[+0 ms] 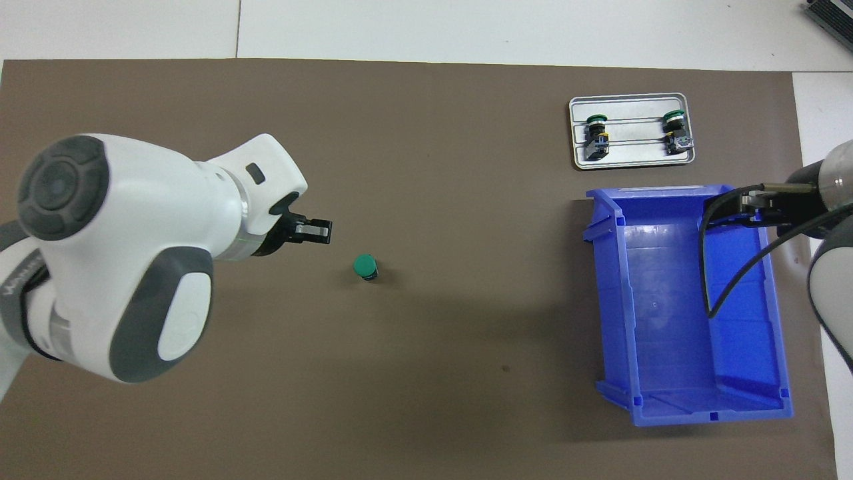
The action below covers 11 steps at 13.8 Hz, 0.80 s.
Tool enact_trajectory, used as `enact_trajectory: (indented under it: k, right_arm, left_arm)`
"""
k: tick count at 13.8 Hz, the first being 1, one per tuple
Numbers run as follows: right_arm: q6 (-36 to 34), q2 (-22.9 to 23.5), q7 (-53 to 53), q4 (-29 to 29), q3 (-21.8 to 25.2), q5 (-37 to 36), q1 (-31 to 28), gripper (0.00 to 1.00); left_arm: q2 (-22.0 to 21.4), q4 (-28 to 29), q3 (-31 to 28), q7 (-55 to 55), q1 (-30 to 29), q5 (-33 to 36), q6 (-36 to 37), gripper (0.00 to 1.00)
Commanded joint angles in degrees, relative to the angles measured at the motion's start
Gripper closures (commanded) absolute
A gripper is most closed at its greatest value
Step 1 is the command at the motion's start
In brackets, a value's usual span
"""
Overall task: Place and press button with both arms
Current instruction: 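Move the left gripper above the green button top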
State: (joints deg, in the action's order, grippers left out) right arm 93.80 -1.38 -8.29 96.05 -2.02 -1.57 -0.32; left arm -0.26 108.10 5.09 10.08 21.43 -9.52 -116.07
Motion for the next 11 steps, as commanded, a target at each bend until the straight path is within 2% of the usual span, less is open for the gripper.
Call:
enact_trajectory:
  k: [1,7,11]
  right_arm:
    - [1.03,-1.08,1.26,1.16,-0.26,0.34,-0.39,0.00]
    - [1.03,-1.08,1.26,1.16,-0.26,0.42,-0.39,0.00]
    - [1.03,-1.08,1.26,1.16,-0.26,0.42,-0.39,0.00]
  left_arm:
    - [1.83,2.81,-0.78,3.37,3.18,3.10,-3.53,0.99]
    - [3.42,8.61,-0.78,3.37,4.49,3.27,-11.62,1.00]
    - [8.68,8.80,-0.78,3.54,6.33,3.28,-16.81,1.00]
